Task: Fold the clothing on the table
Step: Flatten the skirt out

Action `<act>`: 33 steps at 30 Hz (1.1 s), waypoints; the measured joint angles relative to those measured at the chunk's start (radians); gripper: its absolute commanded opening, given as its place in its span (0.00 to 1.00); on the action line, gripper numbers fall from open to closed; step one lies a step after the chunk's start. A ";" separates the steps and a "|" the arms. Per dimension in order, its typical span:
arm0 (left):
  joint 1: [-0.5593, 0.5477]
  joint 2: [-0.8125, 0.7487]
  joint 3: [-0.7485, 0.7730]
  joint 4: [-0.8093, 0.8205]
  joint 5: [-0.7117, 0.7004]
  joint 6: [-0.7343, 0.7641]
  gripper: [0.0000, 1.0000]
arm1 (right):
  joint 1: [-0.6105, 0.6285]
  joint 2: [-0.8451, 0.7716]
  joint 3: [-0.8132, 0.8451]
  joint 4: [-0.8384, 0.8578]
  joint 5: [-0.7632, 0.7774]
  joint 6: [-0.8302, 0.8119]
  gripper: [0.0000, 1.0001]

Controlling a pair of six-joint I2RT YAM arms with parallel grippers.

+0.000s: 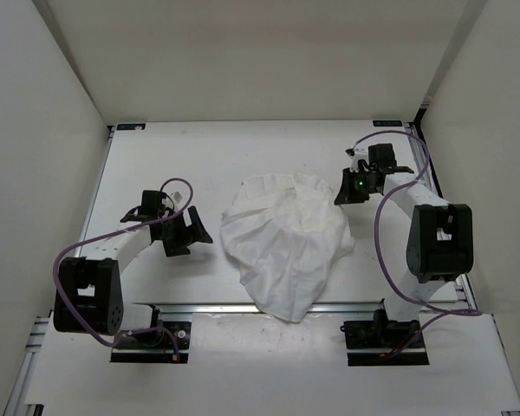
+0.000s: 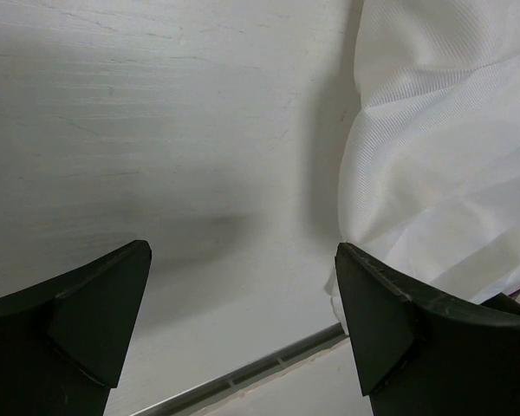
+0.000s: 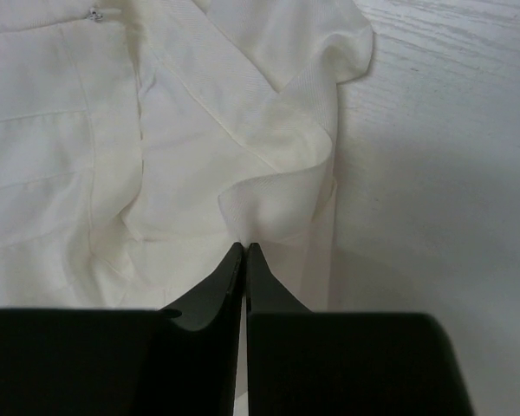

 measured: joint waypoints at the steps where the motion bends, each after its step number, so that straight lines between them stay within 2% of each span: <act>1: 0.000 0.000 0.000 0.000 0.002 0.000 0.99 | 0.003 0.008 0.002 -0.001 -0.004 0.000 0.00; 6: 0.000 0.000 0.003 0.003 0.010 0.000 0.99 | 0.037 0.035 0.051 -0.028 -0.008 0.000 0.00; 11: 0.002 0.002 0.033 0.007 0.018 -0.005 0.98 | 0.168 -0.003 0.179 -0.096 -0.077 0.000 0.00; 16: 0.005 0.027 0.066 0.034 0.027 -0.015 0.98 | 0.334 -0.127 0.289 -0.130 -0.266 0.005 0.00; 19: 0.009 0.050 0.072 0.041 0.028 -0.019 0.98 | 0.388 -0.238 0.288 -0.132 -0.371 0.021 0.00; 21: 0.012 0.068 0.072 0.041 0.029 -0.021 0.99 | 0.390 -0.342 0.227 -0.098 -0.439 0.055 0.00; 23: 0.012 0.084 0.072 0.043 0.029 -0.025 0.99 | 0.332 -0.476 0.082 -0.055 -0.513 0.101 0.00; 25: 0.011 0.097 0.072 0.049 0.029 -0.028 0.98 | 0.225 -0.568 -0.073 -0.039 -0.558 0.146 0.00; 26: 0.009 0.109 0.072 0.055 0.029 -0.032 0.98 | 0.107 -0.620 -0.236 -0.035 -0.568 0.184 0.00; 27: 0.006 0.113 0.072 0.056 0.029 -0.033 0.99 | 0.062 -0.624 -0.320 -0.032 -0.546 0.211 0.00; 30: -0.002 0.127 0.072 0.064 0.031 -0.038 0.98 | 0.036 -0.612 -0.487 -0.047 -0.455 0.257 0.00; 33: -0.016 0.158 0.082 0.064 0.035 -0.043 0.99 | 0.034 -0.581 -0.537 -0.064 -0.394 0.289 0.00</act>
